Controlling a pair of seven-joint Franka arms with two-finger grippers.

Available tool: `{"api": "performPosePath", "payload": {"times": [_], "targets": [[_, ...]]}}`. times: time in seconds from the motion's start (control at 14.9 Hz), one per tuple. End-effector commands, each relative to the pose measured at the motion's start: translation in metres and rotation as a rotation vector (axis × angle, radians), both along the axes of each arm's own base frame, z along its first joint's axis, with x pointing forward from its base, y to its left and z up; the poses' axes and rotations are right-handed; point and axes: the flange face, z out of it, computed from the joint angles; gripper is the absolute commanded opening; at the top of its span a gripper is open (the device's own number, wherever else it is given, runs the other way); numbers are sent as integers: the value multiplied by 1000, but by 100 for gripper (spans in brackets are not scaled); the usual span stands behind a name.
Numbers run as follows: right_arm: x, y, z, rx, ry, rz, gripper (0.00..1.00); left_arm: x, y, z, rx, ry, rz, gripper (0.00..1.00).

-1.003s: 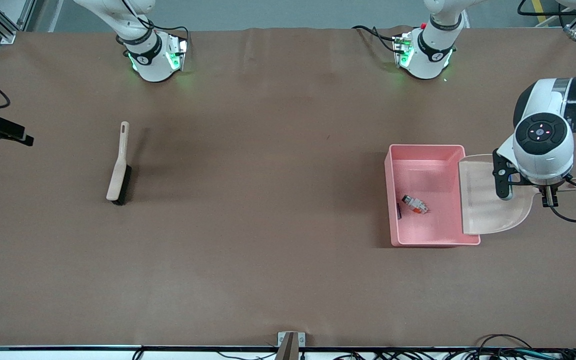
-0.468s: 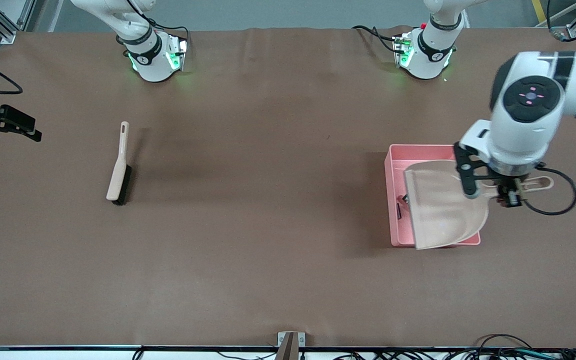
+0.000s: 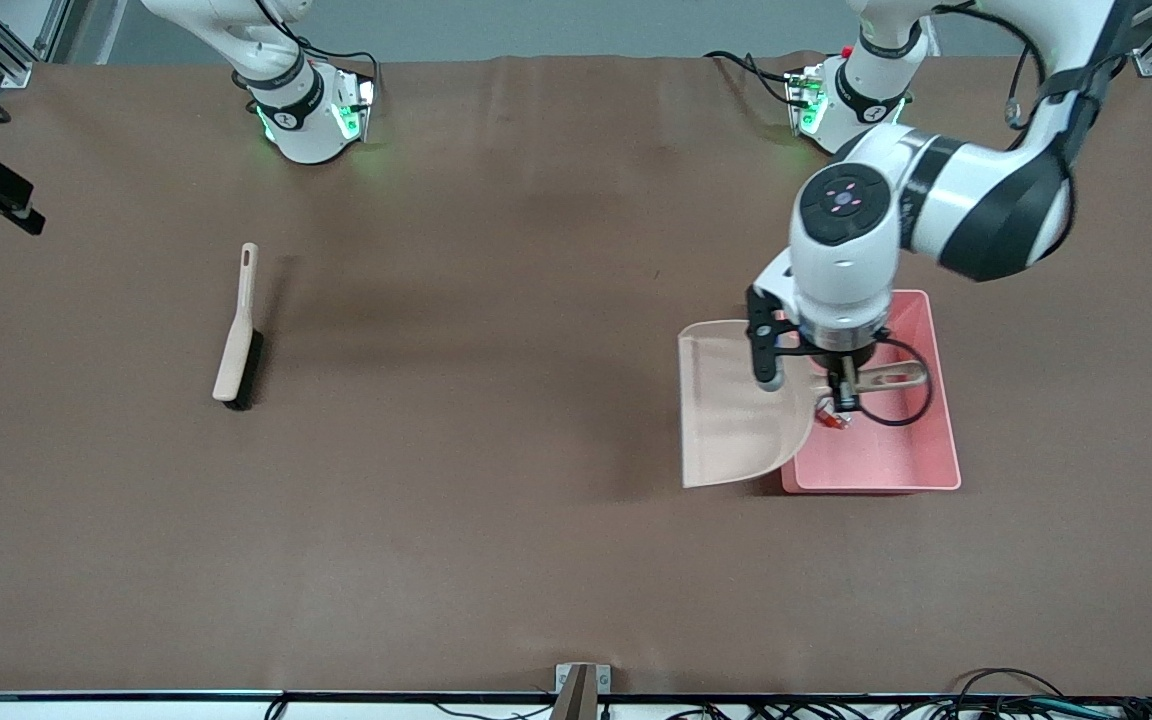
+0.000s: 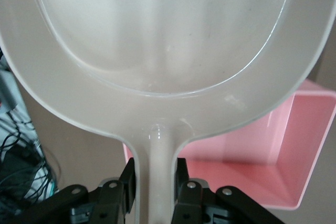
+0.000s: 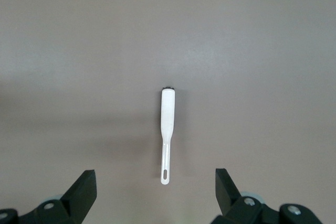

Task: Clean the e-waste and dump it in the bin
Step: 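Lower the dustpan back onto the table beside the bin with the left gripper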

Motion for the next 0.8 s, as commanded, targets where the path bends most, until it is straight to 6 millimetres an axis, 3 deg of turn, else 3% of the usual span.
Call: {"api": "performPosePath", "payload": {"times": [0.0, 0.27, 0.47, 0.74], "targets": [[-9, -1, -7, -20, 22, -25, 100, -1, -33, -34, -34, 44, 15, 12], [-8, 2, 6, -27, 4, -21, 100, -21, -86, -90, -60, 103, 17, 12], [-4, 1, 7, -45, 1, -29, 100, -36, -109, -120, -49, 118, 15, 12], [3, -2, -5, -46, 27, -37, 100, -48, -126, -145, -33, 109, 39, 12]]}}
